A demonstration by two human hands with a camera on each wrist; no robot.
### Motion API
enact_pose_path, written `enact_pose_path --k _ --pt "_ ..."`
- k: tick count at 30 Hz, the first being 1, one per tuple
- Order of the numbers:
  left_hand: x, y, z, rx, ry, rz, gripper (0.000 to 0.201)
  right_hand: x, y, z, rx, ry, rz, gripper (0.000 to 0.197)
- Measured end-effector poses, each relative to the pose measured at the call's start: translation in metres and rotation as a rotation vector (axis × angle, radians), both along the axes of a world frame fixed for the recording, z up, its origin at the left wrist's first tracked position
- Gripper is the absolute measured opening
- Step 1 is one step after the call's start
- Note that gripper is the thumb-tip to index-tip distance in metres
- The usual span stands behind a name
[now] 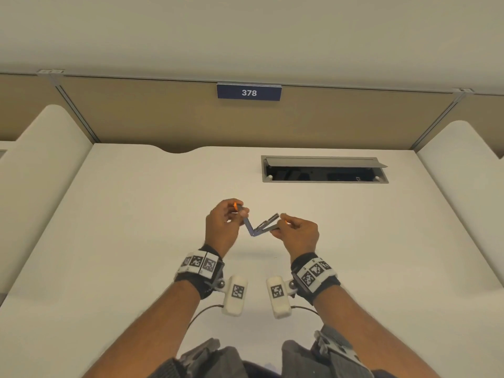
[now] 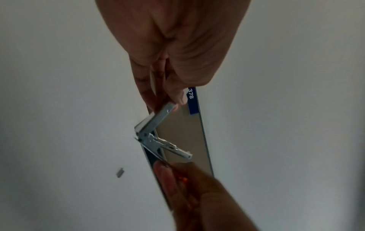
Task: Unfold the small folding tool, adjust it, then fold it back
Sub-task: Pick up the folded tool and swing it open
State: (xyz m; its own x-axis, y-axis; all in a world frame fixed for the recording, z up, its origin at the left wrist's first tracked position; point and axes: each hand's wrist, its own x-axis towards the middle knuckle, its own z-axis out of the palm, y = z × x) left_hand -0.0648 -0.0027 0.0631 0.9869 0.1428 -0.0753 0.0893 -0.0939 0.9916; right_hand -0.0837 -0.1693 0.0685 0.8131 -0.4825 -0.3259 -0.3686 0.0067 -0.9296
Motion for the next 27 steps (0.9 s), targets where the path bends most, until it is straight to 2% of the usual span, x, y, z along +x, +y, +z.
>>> enact_pose_path --k 3,5,13,17,21,27 --pt "0.006 0.004 0.006 0.014 -0.007 -0.076 0.021 -0.003 -0.001 0.0 0.049 0.007 0.001 0.022" --pt "0.007 0.003 0.006 -0.022 -0.003 -0.055 0.021 0.0 0.001 0.001 0.097 -0.007 -0.01 0.022" --pt "-0.007 0.007 0.004 -0.324 0.133 0.027 0.025 0.008 -0.009 0.006 0.252 -0.043 -0.095 0.012" --pt "-0.016 0.009 0.008 -0.377 0.225 0.021 0.024 0.016 -0.015 0.014 0.271 -0.045 -0.065 0.011" --pt "-0.024 0.01 0.011 -0.359 0.329 -0.157 0.034 0.025 -0.021 0.026 0.272 -0.053 0.003 0.012" --pt "-0.032 0.006 0.026 -0.344 0.445 -0.526 0.048 0.03 -0.02 0.036 0.238 -0.027 0.239 0.015"
